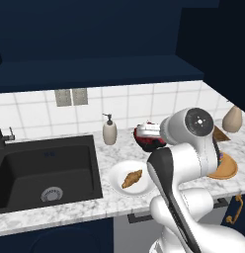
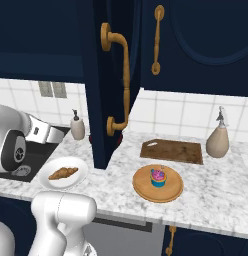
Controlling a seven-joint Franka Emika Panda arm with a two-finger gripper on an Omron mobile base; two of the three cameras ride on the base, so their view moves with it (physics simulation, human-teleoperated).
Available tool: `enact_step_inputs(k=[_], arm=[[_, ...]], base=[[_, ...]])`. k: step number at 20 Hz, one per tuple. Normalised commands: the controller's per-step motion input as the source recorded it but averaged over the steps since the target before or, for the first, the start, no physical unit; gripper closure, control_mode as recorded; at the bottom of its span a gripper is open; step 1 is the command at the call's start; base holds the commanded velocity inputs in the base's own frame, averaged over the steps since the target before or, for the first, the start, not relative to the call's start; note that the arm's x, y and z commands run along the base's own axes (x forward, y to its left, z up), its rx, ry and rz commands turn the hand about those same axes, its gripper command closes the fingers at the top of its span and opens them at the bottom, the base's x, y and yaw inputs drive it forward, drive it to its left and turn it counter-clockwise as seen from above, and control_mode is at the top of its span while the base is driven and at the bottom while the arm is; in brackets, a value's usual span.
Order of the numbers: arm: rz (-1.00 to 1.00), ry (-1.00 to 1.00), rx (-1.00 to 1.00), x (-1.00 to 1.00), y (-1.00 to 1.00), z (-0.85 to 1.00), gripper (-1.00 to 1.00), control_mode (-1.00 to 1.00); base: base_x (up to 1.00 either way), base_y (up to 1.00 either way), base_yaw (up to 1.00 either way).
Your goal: From the different types of pastries on the counter, select a croissant and place it on the cutting board. Then retrieve a jar of jam from the cabinet and place it alongside the croissant on the cutting board.
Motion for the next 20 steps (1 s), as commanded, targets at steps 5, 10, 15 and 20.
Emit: enact_step_inputs(k=[5,10,15,20], arm=[[-0.05,0.00,0.00,-0.01,-0.23,-0.16,1.00,-1.00],[-0.07,0.02,0.00,-0.03,-0.25,-0.20,1.00,-1.00],[-0.04,-0.04,-0.02,-0.01,-0.08,-0.72,1.00,-1.00],[-0.07,-0.13,0.00,0.00,-0.41,-0.73,1.00,-1.00]], base=[[0.00,0.00,0.00],[0.00,0.00,0.00],[0.00,0.00,0.00],[0.00,0.00,0.00]])
